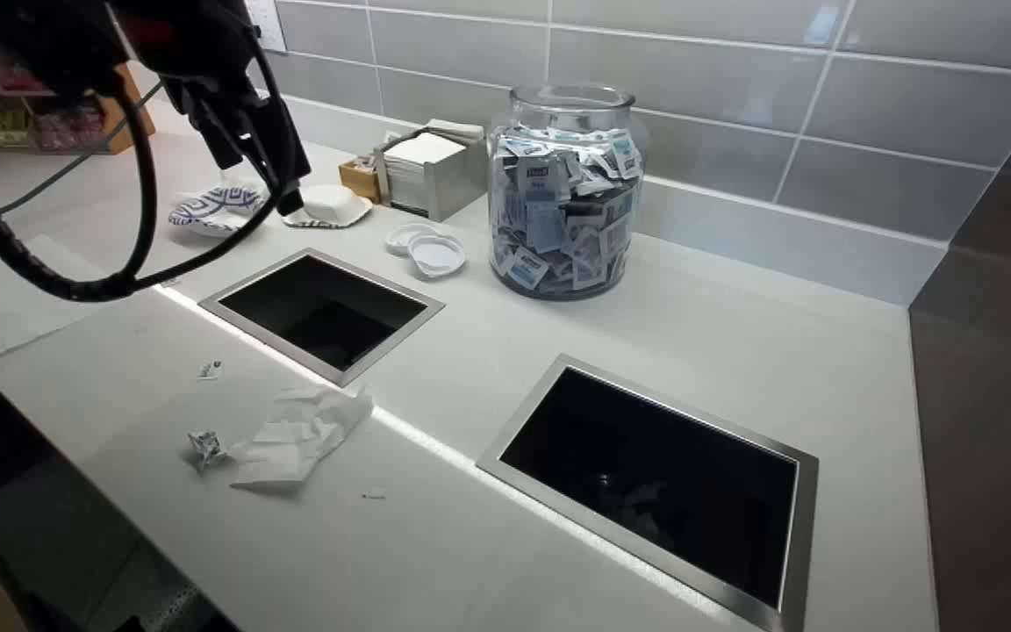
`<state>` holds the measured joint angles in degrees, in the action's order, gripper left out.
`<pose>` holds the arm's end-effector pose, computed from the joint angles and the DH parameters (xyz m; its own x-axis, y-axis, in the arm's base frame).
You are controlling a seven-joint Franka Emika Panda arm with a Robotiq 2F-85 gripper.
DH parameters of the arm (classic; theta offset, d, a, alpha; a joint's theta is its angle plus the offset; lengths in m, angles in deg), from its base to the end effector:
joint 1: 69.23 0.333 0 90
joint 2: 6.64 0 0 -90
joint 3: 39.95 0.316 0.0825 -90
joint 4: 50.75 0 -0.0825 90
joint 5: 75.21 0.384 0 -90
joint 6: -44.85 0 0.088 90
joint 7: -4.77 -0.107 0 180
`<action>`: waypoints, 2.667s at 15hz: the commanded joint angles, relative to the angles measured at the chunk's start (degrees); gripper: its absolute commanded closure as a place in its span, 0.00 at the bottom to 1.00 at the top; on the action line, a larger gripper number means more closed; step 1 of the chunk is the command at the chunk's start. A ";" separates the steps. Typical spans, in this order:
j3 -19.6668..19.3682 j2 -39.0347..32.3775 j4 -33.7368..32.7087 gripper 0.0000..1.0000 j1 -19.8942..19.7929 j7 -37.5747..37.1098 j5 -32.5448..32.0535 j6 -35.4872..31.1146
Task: Put one piece of paper in the left bin
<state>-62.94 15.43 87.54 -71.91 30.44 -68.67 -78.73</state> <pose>0.3991 -0.1934 0.4536 0.9812 -0.0559 0.1846 -0.0215 -0.9828 -0.1836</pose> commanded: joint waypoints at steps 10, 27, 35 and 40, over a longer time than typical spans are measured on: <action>3.04 -2.25 0.10 0.00 -0.46 -0.82 3.25 0.67; 12.81 -10.84 -0.11 0.00 0.77 -10.11 14.92 2.47; 14.29 -11.28 0.27 0.00 0.54 -17.71 14.46 1.09; 18.92 -10.14 2.99 0.00 0.07 -37.55 10.29 -3.59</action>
<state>-47.00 4.33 88.15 -70.73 3.34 -55.42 -80.14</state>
